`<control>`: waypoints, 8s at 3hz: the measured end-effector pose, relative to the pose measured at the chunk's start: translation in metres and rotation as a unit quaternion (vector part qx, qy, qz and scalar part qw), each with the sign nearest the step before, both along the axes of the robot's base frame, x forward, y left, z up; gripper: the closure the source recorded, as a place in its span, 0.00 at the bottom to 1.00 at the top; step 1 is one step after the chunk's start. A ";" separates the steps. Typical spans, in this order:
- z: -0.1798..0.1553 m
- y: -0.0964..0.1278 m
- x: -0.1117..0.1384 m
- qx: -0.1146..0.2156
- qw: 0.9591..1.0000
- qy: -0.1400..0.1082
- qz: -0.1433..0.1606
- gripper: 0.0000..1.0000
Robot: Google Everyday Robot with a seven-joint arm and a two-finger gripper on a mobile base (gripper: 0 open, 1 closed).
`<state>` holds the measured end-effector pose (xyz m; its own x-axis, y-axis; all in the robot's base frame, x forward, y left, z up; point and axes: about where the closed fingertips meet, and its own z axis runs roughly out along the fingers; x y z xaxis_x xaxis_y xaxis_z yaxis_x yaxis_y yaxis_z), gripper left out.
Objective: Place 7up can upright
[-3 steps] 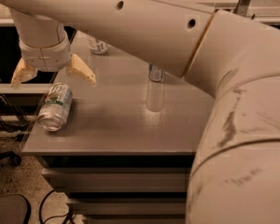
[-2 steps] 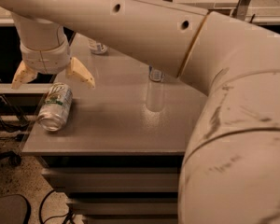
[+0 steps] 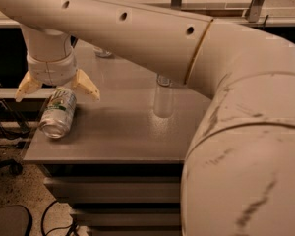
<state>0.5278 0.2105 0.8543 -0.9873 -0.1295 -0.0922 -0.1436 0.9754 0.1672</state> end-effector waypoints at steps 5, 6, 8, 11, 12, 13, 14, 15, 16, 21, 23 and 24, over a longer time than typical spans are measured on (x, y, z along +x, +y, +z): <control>0.024 0.011 0.004 0.066 0.995 -0.045 0.059 1.00; 0.045 0.018 0.004 0.103 0.985 -0.081 0.116 1.00; 0.068 0.028 0.001 0.148 0.953 -0.142 0.221 1.00; 0.081 0.021 0.015 0.168 0.937 -0.159 0.261 1.00; 0.095 0.019 0.025 0.191 0.910 -0.176 0.324 1.00; 0.100 0.013 0.029 0.208 0.877 -0.208 0.379 1.00; 0.098 0.008 0.028 0.212 0.849 -0.254 0.412 1.00; 0.091 0.004 0.027 0.208 0.842 -0.298 0.399 1.00; 0.086 -0.001 0.028 0.228 0.842 -0.325 0.366 1.00; 0.091 0.000 0.030 0.357 0.783 -0.348 0.374 1.00; 0.096 -0.008 0.022 0.392 0.733 -0.390 0.396 1.00; 0.101 -0.011 0.013 0.408 0.701 -0.416 0.410 1.00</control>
Offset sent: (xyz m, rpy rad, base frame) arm 0.0015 -0.0051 -0.0137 0.0323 0.0371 -0.0268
